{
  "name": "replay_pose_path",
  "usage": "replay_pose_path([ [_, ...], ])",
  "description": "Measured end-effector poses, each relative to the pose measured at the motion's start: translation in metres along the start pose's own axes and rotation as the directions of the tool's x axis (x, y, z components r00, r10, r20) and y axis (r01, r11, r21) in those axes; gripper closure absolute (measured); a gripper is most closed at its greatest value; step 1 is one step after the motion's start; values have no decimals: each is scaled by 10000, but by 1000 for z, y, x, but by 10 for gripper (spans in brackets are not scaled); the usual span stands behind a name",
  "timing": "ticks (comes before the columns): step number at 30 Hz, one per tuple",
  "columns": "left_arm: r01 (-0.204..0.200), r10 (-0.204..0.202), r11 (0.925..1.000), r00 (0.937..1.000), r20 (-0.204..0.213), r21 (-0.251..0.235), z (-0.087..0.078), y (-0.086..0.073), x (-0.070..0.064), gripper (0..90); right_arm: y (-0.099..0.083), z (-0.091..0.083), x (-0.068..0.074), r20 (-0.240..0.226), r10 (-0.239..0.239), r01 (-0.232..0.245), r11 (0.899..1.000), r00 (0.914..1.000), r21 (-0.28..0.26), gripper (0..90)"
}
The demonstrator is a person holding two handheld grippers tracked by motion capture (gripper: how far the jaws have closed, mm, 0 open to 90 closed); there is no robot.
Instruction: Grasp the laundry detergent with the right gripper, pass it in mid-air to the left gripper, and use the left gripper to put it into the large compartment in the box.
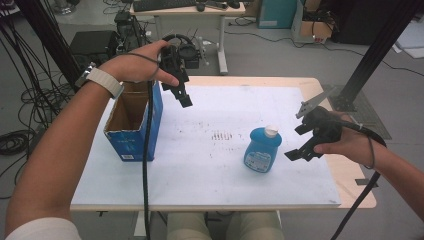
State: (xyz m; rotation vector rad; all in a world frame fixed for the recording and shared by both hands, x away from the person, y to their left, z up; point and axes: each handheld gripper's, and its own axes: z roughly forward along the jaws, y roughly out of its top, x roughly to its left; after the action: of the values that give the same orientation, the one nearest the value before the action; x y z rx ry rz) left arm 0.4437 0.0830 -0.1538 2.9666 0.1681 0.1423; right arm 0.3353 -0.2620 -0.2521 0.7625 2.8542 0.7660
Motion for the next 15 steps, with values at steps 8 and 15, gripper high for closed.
replay_pose_path([
  [8, -9, 9, 10000, 10000, -8, 19, 1, 0, 0, 113, -5, 8, 0, -165, 28, -31, 9998, 9999, -188, 49],
  [15, 2, -2, 10000, 10000, 1, 31, 2, 0, 1, 114, -10, 16, -1, -101, -42, 39, 9995, 9999, -311, 50],
])
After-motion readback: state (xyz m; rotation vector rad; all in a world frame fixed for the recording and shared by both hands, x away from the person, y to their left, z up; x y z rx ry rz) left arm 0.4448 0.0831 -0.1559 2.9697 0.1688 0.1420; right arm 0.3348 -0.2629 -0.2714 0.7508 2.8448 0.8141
